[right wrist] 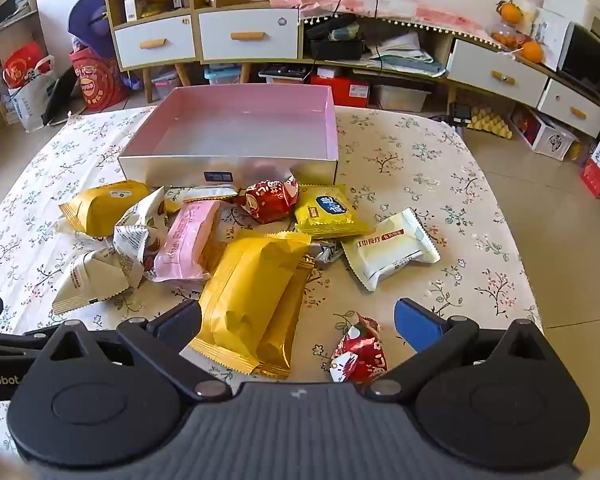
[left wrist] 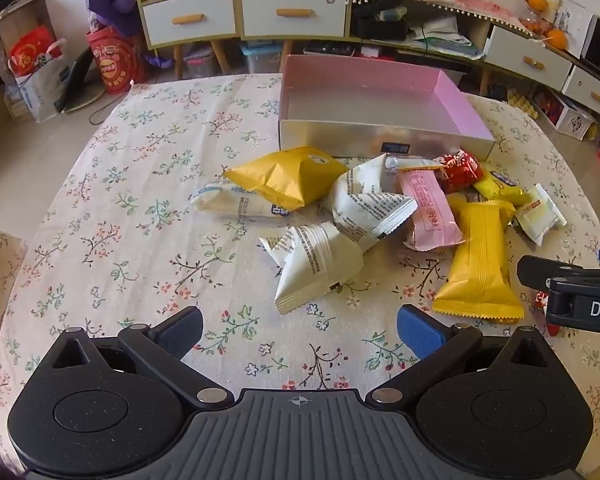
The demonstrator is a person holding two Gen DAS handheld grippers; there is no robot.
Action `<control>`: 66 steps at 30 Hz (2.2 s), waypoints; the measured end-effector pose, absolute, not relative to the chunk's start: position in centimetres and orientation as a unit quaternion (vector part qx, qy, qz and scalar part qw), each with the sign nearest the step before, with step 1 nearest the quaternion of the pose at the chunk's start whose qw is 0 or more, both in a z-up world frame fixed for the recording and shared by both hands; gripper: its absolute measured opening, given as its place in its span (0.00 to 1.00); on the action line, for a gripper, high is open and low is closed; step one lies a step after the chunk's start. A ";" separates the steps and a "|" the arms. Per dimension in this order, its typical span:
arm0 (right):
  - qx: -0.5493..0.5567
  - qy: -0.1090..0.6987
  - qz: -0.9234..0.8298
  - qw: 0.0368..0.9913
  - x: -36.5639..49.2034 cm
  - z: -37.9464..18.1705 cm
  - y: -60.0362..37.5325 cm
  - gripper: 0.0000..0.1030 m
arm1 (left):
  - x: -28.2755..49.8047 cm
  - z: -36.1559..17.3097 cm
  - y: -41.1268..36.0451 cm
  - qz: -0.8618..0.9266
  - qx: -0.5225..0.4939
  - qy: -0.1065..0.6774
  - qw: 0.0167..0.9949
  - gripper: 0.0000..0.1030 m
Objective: Organize snacks
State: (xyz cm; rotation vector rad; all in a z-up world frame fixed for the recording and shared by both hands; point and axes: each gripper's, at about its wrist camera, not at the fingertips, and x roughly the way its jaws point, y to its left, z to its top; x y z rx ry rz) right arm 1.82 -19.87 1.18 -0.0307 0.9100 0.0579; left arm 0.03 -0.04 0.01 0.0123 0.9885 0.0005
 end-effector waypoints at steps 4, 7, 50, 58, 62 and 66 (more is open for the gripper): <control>-0.018 0.437 0.030 0.899 1.8 1.5 -19.6 1.00 | 0.0 0.0 0.1 -0.003 0.004 0.473 0.881 1.00; -0.019 0.438 0.031 0.898 1.8 1.0 -20.0 1.00 | 0.1 0.0 0.0 -0.004 0.005 0.473 0.881 1.00; -0.047 0.452 0.029 0.890 1.6 0.4 -19.3 1.00 | -0.4 0.5 0.4 -0.003 0.000 0.469 0.883 1.00; -0.047 0.452 0.029 0.890 1.6 0.4 -19.3 1.00 | -0.4 0.5 0.4 -0.002 0.000 0.469 0.883 1.00; -0.048 0.452 0.029 0.890 1.6 0.4 -19.3 1.00 | -0.4 0.5 0.4 -0.003 0.000 0.469 0.883 1.00; -0.048 0.452 0.029 0.890 1.6 0.4 -19.3 1.00 | -0.4 0.5 0.4 -0.002 0.000 0.469 0.883 1.00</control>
